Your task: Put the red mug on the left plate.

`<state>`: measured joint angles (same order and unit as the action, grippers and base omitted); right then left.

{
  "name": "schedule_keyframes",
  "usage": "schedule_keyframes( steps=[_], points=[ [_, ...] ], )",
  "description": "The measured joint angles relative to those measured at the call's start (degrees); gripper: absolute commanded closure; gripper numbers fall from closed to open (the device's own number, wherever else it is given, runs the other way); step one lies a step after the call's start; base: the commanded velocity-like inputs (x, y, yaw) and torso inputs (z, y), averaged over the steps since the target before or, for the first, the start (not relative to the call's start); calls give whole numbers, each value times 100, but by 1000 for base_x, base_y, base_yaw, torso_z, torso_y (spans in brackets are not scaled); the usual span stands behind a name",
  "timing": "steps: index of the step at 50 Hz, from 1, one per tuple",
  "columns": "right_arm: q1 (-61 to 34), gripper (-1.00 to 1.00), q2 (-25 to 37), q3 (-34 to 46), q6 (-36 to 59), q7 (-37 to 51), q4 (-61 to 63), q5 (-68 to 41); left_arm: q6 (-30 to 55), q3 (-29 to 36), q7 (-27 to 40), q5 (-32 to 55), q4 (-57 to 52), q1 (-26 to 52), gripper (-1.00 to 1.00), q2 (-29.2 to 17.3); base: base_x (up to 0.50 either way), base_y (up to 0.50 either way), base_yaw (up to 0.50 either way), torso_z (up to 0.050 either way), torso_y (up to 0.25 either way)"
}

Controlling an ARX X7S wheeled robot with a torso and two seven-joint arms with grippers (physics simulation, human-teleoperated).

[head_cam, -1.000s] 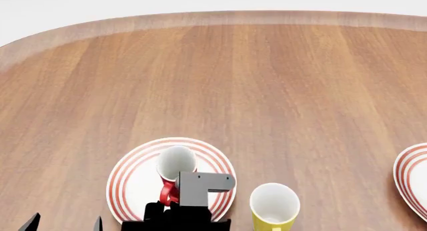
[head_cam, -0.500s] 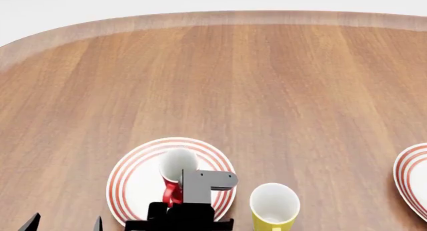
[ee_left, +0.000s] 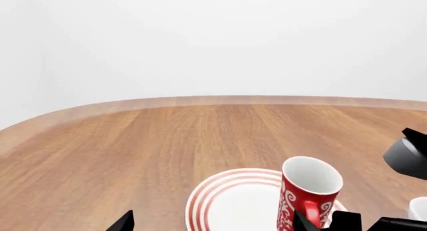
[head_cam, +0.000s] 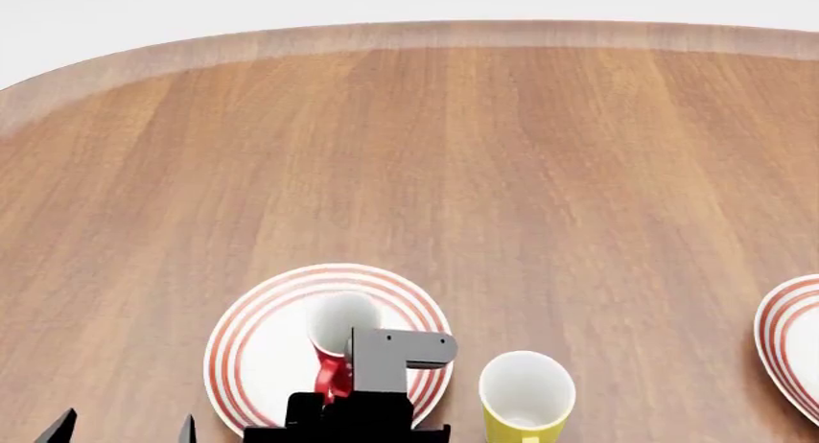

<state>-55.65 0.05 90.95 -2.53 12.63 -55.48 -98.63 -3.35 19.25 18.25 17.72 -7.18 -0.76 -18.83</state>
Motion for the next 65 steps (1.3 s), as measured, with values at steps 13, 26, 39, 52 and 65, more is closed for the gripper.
schedule_keyframes(
  steps=[13, 26, 39, 52, 65],
  points=[
    [2, -100, 0, -3, 74, -21, -21, 2, 3, 20, 30, -10, -7, 1, -100, -15, 0, 0, 0, 0, 0],
    [-27, -100, -4, -22, 127, -62, -16, 41, 5, 32, 52, 0, -23, 1, -100, -32, 0, 0, 0, 0, 0],
    [6, -100, -3, -29, -87, -190, 67, 44, 34, 21, 103, 21, -156, -39, -100, -87, 0, 0, 0, 0, 0],
    [322, -100, -4, -75, -1263, 103, 342, 674, 191, -7, 344, -126, -750, -224, -100, -255, 0, 0, 0, 0, 0],
    [725, -100, 371, 91, -2615, 1165, 1345, 1733, 356, -37, 623, -339, -1570, -500, -100, -455, 0, 0, 0, 0, 0]
  ],
)
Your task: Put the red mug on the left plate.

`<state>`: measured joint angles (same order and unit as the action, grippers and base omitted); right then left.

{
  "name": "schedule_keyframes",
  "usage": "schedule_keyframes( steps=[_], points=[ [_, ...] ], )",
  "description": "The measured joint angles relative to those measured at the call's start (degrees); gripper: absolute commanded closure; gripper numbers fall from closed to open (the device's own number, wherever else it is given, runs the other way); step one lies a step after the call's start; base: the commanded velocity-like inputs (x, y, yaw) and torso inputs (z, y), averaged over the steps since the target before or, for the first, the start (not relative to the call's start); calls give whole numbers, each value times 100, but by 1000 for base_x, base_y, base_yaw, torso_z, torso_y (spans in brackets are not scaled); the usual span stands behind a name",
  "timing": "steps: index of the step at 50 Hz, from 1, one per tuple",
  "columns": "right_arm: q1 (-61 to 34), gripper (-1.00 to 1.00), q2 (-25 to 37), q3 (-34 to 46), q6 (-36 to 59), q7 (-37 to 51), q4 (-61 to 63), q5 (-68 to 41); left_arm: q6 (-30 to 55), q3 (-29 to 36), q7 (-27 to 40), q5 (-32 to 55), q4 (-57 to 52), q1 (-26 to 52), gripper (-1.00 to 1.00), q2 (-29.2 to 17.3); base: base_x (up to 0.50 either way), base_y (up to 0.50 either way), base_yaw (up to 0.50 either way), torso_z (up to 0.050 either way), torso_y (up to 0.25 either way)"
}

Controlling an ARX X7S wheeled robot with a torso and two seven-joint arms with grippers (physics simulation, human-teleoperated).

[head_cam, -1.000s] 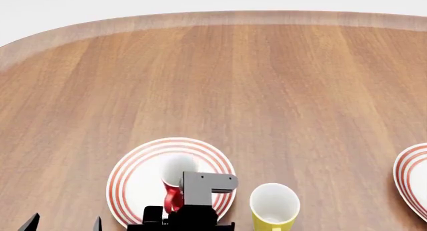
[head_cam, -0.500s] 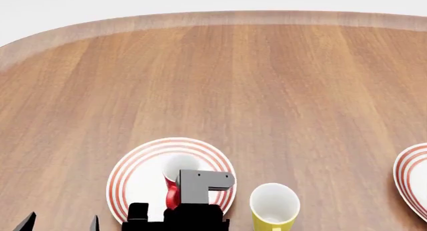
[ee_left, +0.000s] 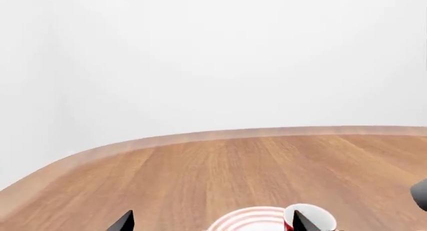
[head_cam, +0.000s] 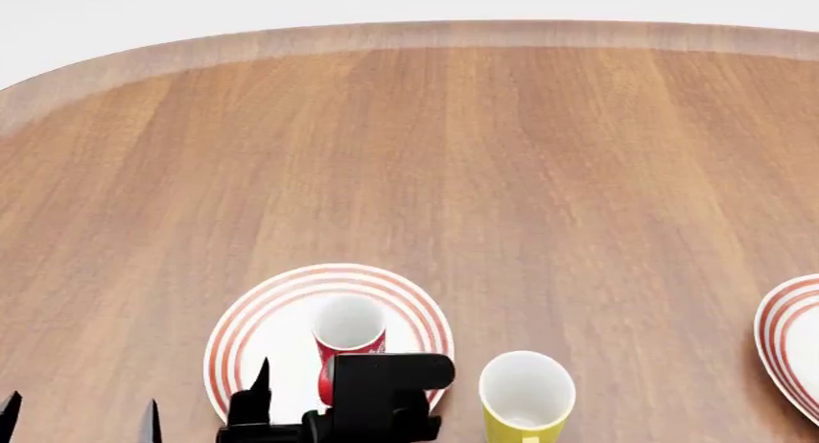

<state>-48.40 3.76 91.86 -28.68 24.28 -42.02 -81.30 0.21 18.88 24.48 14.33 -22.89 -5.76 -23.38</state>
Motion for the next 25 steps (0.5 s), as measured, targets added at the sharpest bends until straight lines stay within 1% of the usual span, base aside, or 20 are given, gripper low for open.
schedule_keyframes(
  steps=[10, 25],
  points=[
    [135, -100, 579, 215, -641, 1046, 1232, 901, 110, -23, 179, -158, -615, -214, -100, -149, 0, 0, 0, 0, 0],
    [205, -100, 1291, 449, -1077, 2289, 2755, 2158, 218, -23, 357, -372, -1274, -450, -100, -310, 0, 0, 0, 0, 0]
  ],
)
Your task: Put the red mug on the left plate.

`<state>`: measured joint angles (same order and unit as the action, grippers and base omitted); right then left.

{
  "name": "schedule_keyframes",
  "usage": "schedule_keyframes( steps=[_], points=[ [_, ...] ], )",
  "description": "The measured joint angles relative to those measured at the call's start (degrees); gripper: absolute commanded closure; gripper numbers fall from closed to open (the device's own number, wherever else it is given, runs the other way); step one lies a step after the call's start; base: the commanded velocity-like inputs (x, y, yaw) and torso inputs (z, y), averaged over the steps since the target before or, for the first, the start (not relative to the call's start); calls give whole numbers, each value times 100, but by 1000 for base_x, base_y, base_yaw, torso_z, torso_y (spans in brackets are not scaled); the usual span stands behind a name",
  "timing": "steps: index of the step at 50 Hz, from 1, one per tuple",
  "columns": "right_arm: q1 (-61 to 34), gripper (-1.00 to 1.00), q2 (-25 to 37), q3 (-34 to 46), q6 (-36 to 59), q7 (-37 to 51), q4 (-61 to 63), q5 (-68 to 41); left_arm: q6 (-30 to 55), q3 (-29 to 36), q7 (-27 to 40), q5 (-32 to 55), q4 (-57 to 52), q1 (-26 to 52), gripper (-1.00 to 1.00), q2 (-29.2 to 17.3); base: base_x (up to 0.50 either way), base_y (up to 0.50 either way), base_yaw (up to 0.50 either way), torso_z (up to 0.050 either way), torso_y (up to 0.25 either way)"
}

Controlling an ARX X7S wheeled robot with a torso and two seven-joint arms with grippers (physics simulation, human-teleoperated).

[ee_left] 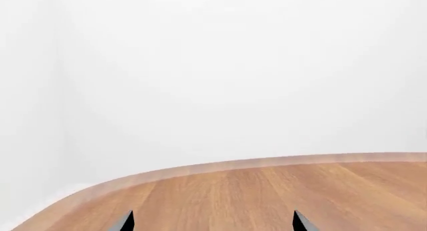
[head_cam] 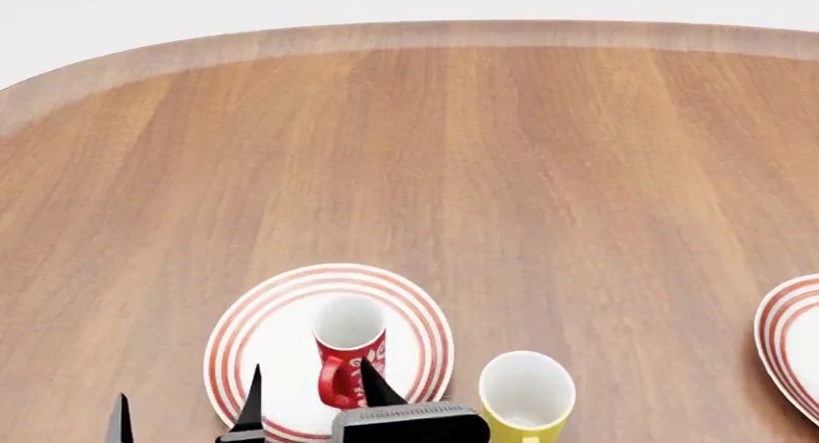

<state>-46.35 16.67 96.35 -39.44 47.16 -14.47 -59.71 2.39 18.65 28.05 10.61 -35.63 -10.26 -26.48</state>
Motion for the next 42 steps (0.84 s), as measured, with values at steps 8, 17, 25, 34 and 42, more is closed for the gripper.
schedule_keyframes(
  steps=[8, 17, 25, 34, 42],
  points=[
    [34, -100, 283, 79, -68, 505, 637, 604, 45, 9, 74, -113, -286, -114, -100, -71, 0, 0, 0, 0, 0],
    [102, -100, 537, 131, -95, 939, 1201, 1199, 84, 27, 145, -244, -549, -223, -100, -135, 0, 0, 0, 0, 0],
    [181, -100, 708, 150, -118, 1178, 1543, 1595, 109, 56, 197, -360, -738, -309, -100, -178, 0, 0, 0, 0, 0],
    [259, -100, 868, 163, -93, 1395, 1887, 1999, 135, 88, 245, -482, -934, -402, -100, -227, 0, 0, 0, 0, 0],
    [307, -100, 978, 165, -25, 1555, 2151, 2295, 156, 117, 276, -570, -1093, -474, -100, -266, 0, 0, 0, 0, 0]
  ],
)
